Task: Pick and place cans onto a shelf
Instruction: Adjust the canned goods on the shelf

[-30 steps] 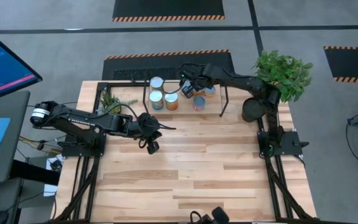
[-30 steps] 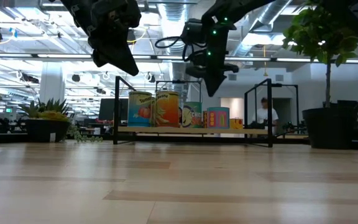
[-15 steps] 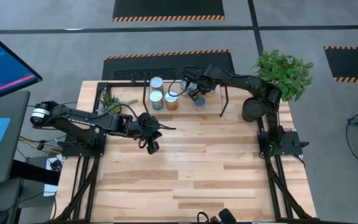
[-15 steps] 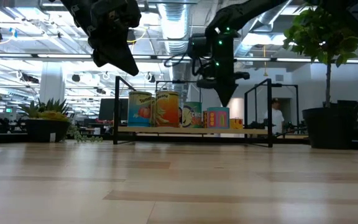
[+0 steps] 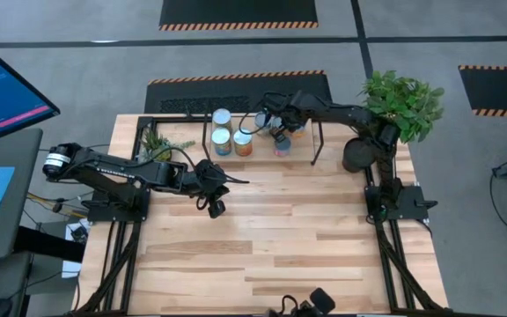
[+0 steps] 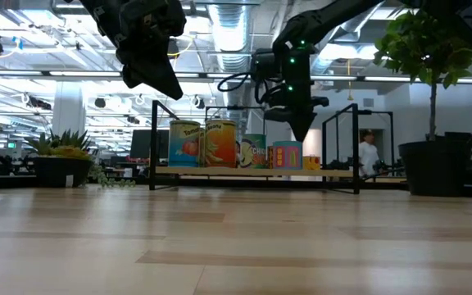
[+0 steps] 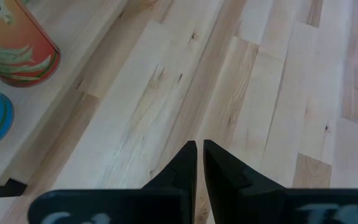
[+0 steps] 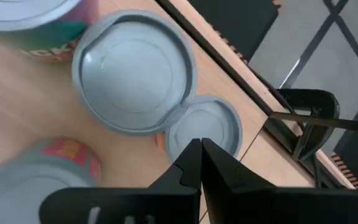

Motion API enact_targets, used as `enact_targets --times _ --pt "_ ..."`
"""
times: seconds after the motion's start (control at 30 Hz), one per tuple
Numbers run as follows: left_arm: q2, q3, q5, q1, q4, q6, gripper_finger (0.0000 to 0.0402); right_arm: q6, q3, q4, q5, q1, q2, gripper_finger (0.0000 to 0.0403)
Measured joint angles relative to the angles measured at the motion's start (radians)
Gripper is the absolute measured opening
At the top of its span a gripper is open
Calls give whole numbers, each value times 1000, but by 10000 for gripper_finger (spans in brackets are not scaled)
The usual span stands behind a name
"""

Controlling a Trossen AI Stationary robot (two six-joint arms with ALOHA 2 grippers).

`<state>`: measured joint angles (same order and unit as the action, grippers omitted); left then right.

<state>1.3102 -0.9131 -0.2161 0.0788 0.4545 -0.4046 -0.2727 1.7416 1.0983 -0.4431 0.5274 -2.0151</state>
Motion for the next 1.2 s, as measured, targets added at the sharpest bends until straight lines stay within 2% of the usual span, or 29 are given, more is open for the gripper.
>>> enact_targets --times 0.37,0.6,1.2 --pt "0 0 0 0 0 0 15 140 0 -135 76 -9 0 26" --pt "0 0 0 0 0 -1 15 143 0 -235 82 -9 0 26" --pt "0 0 0 0 0 -5 15 151 0 -311 182 -10 0 26"
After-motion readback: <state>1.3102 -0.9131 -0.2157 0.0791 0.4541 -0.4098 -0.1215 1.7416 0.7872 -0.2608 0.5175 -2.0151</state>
